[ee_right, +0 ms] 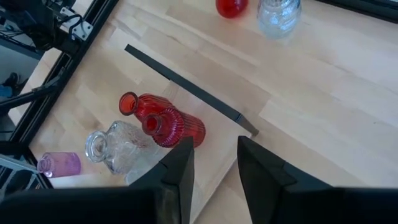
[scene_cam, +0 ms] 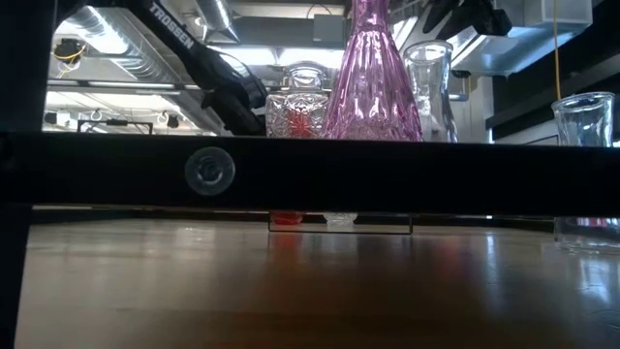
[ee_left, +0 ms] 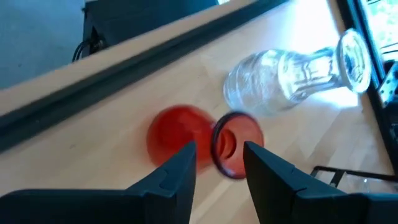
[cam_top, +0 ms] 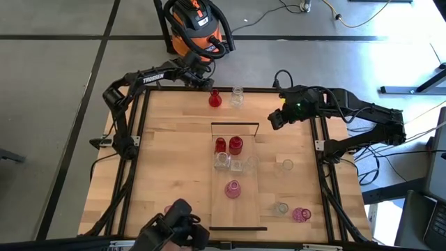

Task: Sort vases onto shelf
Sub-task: Put the red vase on the shelf aligned with the other red vases

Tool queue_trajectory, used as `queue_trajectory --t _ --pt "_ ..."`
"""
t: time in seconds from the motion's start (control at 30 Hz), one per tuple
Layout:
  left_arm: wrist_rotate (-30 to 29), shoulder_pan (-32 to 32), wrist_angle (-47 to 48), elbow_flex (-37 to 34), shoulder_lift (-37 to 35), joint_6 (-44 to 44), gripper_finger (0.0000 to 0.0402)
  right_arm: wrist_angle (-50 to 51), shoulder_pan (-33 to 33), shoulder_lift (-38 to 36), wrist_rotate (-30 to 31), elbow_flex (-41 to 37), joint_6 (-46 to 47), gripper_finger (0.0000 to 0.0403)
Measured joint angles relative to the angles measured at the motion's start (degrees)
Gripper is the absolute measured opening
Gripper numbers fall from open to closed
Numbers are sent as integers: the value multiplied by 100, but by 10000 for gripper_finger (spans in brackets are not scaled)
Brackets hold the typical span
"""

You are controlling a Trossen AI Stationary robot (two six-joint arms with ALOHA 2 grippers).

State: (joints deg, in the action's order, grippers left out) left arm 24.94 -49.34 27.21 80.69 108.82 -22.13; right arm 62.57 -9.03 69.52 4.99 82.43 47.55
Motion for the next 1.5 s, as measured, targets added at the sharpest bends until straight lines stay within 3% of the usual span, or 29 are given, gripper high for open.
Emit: queue_trajectory --t 0.37,0.5,0.67,0.9,1.13,1.3,1.5 --pt "410 10 3 4 335 -173 116 -58 1 0 -2 0 88 107" --pt "404 11 8 4 336 -172 84 -175 1 0 -2 0 88 107" --pt "583 11 81 1 336 8 18 -259 1 0 5 0 8 107" --pt "723 11 426 -8 224 285 9 -414 -1 20 182 -4 -667 110" --pt "1180 11 864 -10 -488 523 8 -1360 1 130 155 -4 -2360 174" --pt "1971 91 1053 -7 -1212 469 8 -2046 1 418 27 -4 -3425 243" --pt "1842 433 1328 -7 -2051 340 8 -2694 1 938 -159 -4 -4480 304"
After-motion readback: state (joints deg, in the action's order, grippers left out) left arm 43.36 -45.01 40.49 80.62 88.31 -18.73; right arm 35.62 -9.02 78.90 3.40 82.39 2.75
